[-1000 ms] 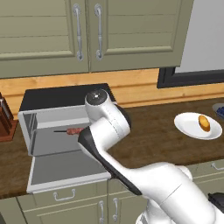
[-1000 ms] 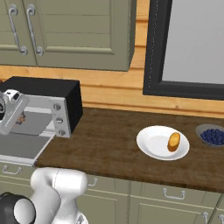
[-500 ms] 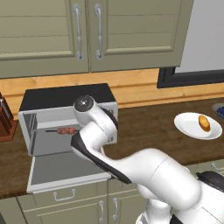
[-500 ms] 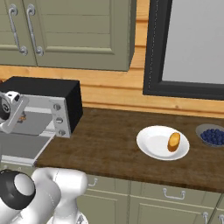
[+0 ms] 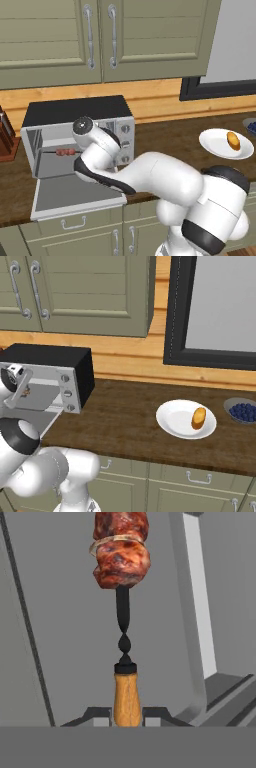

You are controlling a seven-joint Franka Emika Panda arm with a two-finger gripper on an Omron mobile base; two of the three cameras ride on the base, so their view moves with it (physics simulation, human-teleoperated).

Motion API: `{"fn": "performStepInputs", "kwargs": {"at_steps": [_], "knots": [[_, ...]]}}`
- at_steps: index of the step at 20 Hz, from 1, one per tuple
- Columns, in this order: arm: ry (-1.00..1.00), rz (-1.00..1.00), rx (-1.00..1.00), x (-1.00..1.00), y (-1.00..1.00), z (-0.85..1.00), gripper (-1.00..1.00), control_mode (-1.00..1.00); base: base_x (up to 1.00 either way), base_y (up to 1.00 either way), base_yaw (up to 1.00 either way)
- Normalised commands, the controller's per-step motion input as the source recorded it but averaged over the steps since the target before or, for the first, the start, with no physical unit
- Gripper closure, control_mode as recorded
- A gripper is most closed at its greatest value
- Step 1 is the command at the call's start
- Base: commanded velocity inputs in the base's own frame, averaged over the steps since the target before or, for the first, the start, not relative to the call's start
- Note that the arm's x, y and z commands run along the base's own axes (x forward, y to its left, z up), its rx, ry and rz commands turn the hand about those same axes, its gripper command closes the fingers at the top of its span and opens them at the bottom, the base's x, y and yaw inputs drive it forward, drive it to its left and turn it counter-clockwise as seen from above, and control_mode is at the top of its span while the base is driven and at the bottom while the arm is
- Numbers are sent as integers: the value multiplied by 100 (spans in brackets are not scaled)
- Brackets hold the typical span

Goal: Pick up the kebab skewer and baguette bread, and place them inside the toaster oven. Close the toaster oven door and start by setting the timer.

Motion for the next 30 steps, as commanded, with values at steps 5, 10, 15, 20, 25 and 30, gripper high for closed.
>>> {"fn": "performStepInputs", "kwargs": {"at_steps": [5,10,15,20,25,30], "knots": [[-1,0,-2,37,3,-14,100,-100,0,0,0],[0,0,-4,29,0,-15,100,-100,0,0,0],[-1,0,-4,24,0,-21,100,-100,0,0,0],[0,0,-3,11,0,-14,100,-100,0,0,0],[-1,0,-3,0,0,-3,-100,-100,0,0,0],[0,0,-1,0,-13,-7,-100,-100,0,0,0]]}}
